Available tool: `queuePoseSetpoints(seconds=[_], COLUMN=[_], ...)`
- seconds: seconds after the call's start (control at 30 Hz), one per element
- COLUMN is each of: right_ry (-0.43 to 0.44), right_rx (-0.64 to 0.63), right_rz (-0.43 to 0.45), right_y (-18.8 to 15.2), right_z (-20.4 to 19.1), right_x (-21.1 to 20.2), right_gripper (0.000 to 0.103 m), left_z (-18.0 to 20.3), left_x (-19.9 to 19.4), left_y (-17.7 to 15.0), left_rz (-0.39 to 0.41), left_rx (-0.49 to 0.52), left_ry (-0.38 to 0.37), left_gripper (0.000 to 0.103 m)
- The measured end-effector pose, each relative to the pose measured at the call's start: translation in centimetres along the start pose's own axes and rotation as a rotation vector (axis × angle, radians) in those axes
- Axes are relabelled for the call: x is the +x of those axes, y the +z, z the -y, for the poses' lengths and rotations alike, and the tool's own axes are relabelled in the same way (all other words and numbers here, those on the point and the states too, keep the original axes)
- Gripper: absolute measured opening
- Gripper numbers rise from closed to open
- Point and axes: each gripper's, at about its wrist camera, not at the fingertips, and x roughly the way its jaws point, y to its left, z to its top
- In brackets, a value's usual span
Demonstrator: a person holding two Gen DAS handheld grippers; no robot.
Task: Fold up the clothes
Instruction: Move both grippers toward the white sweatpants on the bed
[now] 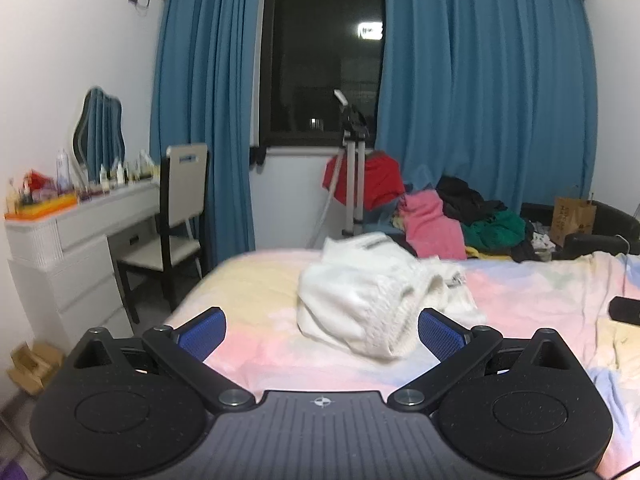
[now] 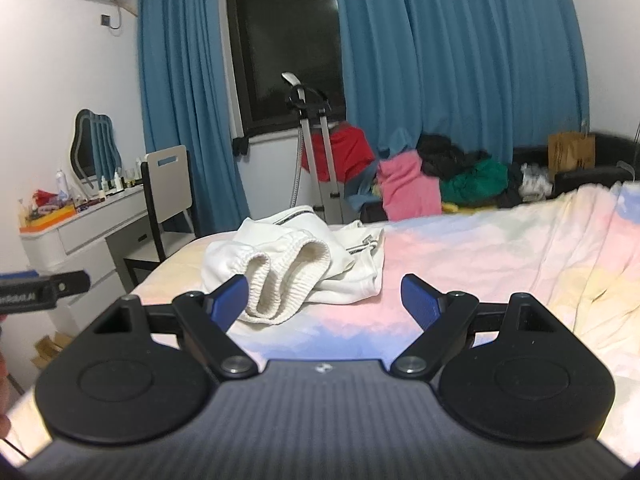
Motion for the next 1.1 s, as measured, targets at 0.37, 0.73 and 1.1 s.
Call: queuePoseSetpoints(seconds=[0.37, 0.73, 1.1], right_ry=[-0.086, -0.086, -0.183], right_rx=[0.014, 0.096, 0.21], right_rz=[-0.145, -0.066, -0.015], right_y=[7.9, 7.2, -2.6], right_z=[2.5, -2.2, -0.1], right_x=[-1.1, -0.1, 7.7], right_gripper=[0.085, 0.085, 0.085], left_z=[-0.5, 2.2, 7.9], left_x=[-2.1, 5.6, 23.1], left_y=[6.9, 5.8, -2.2], left_rz=[-0.089, -0.144, -0.033], left_rx=[0.075, 0.042, 0.193], left_ry=[-0.029, -0.051, -0.01], left_gripper=[0.103, 0.103, 0.1])
